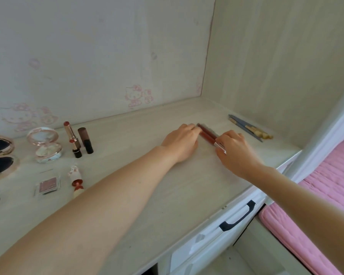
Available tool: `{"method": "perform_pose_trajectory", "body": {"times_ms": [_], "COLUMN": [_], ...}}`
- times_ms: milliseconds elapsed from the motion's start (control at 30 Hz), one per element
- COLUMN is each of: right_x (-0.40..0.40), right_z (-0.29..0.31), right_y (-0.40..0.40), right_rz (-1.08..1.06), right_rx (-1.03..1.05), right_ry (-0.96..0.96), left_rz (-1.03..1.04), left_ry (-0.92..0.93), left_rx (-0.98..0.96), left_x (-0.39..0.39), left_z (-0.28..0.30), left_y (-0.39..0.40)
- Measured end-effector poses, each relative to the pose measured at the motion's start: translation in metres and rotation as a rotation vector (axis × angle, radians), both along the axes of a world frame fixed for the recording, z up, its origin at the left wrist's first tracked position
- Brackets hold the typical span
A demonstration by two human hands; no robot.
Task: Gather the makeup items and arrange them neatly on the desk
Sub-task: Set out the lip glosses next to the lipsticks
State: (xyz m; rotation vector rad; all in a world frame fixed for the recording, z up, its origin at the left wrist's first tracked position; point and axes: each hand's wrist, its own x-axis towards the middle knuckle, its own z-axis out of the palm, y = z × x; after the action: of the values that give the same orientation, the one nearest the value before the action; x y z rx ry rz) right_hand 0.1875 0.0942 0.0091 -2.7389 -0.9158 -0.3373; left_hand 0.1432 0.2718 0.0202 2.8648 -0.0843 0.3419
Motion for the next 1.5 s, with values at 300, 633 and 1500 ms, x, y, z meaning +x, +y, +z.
{"method": "perform_pose_trajectory", "body": {"times_ms": [300, 633, 1500], "right_x": [-0.003, -0.007, -0.151], "right_z": [0.000, 0.003, 0.071], "right_y": [0.003, 0.011, 0.100], "right_rz": [-0.001, -0.024, 0.345], "right_rx": [0.059, 0.018, 0.677], "right_ry": [-0.076, -0.087, 0.600], "left_rz": [-0.129, -0.126, 0.007], "left_ry": [0.029, -0.023, -0.373], "left_rx": [0.110, 0.117, -0.138], "left_x": [0.017, 0.007, -0.230], "left_z": [-0.003, -0.001, 0.049], "left_y": [0.008, 0.007, 0.098]}}
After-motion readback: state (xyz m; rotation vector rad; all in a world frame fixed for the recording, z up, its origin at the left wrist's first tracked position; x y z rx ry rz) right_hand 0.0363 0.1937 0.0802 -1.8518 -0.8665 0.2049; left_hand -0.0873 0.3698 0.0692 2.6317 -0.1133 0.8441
